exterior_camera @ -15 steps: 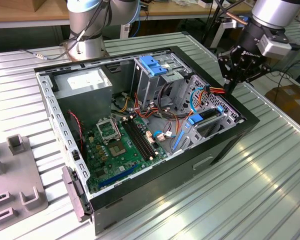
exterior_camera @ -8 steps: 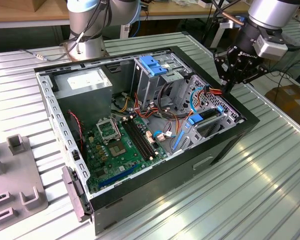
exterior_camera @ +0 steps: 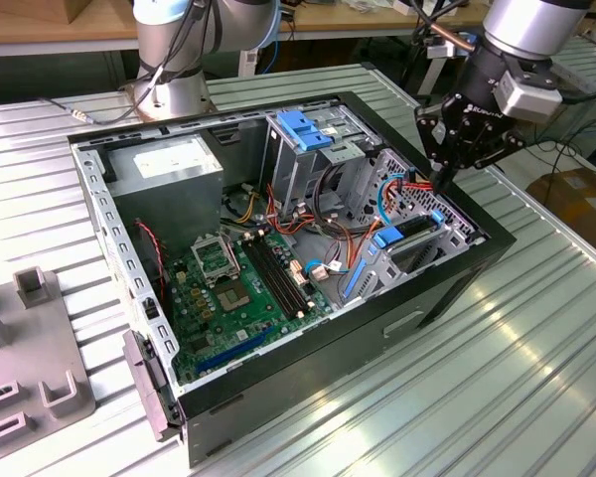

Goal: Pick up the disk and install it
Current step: 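Insert the first disk wire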

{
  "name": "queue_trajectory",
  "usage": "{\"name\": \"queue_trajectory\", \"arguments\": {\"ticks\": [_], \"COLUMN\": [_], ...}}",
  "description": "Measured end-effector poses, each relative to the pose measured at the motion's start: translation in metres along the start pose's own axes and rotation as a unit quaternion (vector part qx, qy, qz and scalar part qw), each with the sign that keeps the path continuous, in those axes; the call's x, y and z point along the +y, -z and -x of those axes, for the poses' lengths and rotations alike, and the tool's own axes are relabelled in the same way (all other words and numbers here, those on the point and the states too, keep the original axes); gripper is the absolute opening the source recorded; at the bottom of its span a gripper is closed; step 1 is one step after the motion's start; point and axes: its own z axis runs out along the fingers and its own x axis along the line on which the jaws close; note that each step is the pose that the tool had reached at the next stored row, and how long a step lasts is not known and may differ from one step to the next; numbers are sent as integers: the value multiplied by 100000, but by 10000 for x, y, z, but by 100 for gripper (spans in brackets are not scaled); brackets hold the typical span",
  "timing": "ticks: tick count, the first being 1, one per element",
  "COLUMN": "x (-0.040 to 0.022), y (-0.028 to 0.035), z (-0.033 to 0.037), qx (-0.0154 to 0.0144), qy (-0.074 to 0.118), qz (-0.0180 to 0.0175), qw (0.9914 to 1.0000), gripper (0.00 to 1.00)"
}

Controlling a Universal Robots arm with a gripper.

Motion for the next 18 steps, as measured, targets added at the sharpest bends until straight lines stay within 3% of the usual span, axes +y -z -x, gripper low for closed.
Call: {"name": "queue_trajectory", "arguments": {"ticks": [4, 7, 10, 12, 14, 18], "x": [0, 0, 0, 0, 0, 0], "y": [-3, -7, -10, -12, -15, -18], "z": [2, 2, 2, 2, 2, 2], "qx": [0, 5, 1, 4, -1, 4], "qy": [-3228, -5329, -8449, -11120, -12843, -16768], "qz": [141, 234, 364, 477, 546, 715], "qw": [99948, 99858, 99642, 99379, 99170, 98582], "gripper": [16, 16, 16, 16, 16, 16]}}
